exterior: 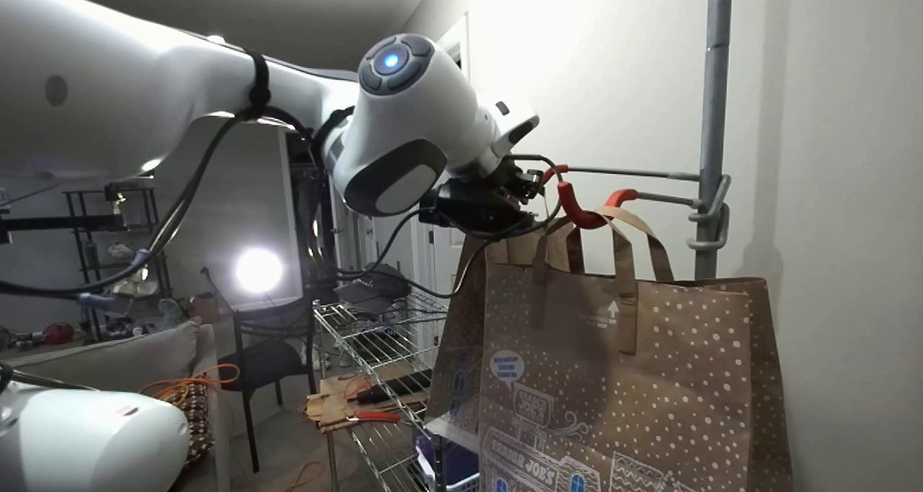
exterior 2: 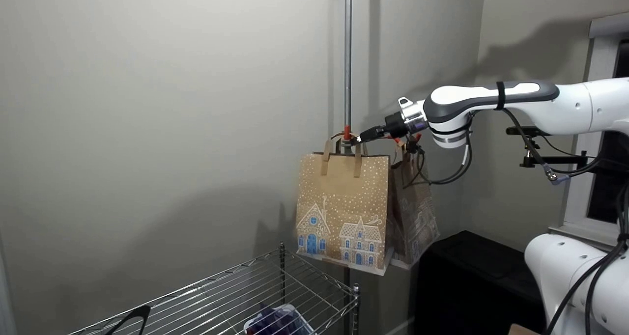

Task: Take the bags off of the hanger

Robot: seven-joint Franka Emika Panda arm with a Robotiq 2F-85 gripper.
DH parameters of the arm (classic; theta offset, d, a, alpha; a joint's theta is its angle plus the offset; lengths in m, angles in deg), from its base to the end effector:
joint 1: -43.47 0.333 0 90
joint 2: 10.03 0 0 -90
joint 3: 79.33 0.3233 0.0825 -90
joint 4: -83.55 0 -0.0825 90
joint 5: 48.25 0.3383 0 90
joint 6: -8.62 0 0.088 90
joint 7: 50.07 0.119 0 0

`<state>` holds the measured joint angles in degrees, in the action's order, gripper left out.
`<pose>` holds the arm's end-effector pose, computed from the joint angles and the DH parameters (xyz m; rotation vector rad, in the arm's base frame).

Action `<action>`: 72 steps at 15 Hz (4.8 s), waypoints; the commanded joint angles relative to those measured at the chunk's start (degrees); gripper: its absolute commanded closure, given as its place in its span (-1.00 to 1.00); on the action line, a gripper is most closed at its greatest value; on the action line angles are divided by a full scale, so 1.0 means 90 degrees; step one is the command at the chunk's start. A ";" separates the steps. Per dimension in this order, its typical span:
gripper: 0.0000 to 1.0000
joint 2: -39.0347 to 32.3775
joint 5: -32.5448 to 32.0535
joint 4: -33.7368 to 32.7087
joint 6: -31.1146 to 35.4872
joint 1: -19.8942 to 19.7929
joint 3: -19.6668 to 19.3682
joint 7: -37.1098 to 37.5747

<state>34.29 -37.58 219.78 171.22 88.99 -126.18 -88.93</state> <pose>0.4057 -0.1237 0.6194 -2.3488 -0.4226 -1.5010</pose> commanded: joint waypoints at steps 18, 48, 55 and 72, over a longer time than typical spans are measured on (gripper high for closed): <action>0.91 0.1233 0.0195 -0.0609 -0.1054 0.0916 -0.0006 -0.0247; 0.91 -0.0811 -0.0258 -0.0815 -0.2692 -0.2524 0.3961 0.1737; 0.91 -0.0818 -0.0225 -0.1002 -0.3004 -0.2923 0.4527 0.1778; 0.92 -0.2896 -0.1947 -0.2454 -0.1542 -0.5270 0.8266 0.7462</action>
<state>11.02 -48.44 201.35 157.53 46.50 -58.96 -32.99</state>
